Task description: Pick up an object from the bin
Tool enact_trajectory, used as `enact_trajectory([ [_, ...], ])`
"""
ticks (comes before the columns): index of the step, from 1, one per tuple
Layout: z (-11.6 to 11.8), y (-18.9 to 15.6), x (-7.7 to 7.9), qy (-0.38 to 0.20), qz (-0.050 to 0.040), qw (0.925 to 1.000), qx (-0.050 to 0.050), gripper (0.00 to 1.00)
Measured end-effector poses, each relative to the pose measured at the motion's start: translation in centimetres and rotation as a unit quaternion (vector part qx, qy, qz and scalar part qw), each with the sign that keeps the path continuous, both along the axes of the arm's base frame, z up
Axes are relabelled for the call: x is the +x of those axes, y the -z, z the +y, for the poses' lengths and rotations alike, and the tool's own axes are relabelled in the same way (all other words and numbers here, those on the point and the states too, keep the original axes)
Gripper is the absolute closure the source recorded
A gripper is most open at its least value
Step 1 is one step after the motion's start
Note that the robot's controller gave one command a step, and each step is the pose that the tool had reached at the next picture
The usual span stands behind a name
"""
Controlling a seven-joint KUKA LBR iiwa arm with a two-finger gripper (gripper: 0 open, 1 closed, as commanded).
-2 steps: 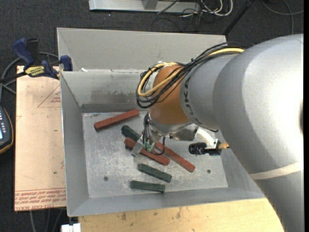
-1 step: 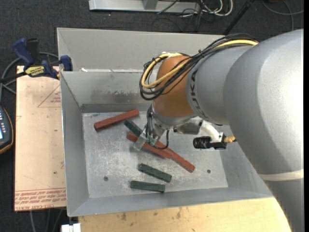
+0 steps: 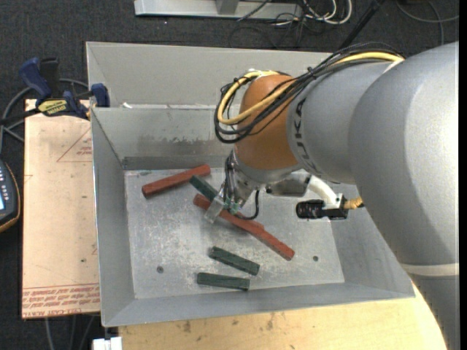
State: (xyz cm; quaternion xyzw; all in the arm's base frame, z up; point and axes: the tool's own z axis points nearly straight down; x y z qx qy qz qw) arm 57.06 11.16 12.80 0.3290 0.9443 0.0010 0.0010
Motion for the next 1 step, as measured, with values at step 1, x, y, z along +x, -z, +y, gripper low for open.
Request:
enact_trajectory([
  [1, 0.03, -2.22, 0.06, -0.001, 0.0000, 1.0000, 0.000, 1.00],
])
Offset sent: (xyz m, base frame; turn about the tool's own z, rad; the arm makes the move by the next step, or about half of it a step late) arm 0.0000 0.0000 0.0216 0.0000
